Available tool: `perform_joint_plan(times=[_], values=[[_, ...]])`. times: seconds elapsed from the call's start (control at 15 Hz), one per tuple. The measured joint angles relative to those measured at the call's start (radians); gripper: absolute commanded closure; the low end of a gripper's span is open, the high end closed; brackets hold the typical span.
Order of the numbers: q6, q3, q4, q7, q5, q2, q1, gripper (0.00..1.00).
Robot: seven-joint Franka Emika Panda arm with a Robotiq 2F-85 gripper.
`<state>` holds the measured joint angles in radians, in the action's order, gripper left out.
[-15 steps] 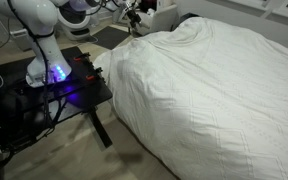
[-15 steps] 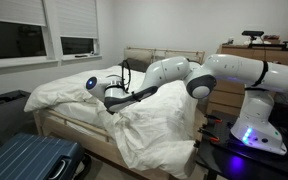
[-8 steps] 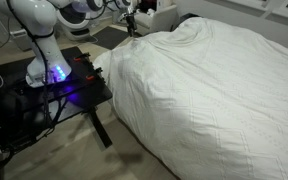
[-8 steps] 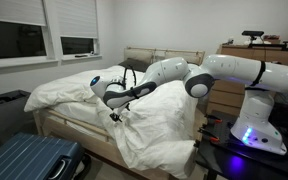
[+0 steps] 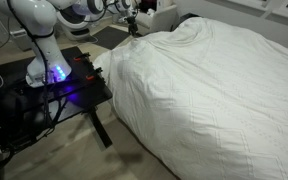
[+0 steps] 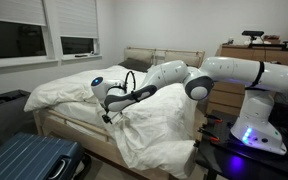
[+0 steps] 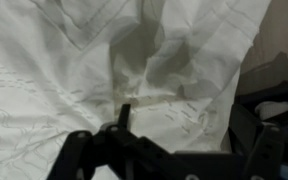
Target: Straighten the beddings on the bottom right corner of the bed
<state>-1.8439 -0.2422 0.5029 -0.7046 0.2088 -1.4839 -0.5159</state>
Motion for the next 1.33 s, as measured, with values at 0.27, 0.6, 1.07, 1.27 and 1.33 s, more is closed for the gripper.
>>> perform_joint_plan(times=[0.27, 0.6, 1.07, 1.27, 1.33], values=[[-0.122, -0.005, 0.048, -0.071, 0.007, -0.003, 0.0, 0.0], [-0.187, -0.002, 0.128, -0.137, 0.077, -0.007, 0.004, 0.0], [-0.2, 0.001, 0.194, -0.168, 0.151, -0.009, 0.0, 0.51], [-0.2, 0.001, 0.195, -0.168, 0.165, -0.009, -0.001, 0.73], [-0.2, 0.001, 0.195, -0.168, 0.167, -0.009, -0.001, 0.81]])
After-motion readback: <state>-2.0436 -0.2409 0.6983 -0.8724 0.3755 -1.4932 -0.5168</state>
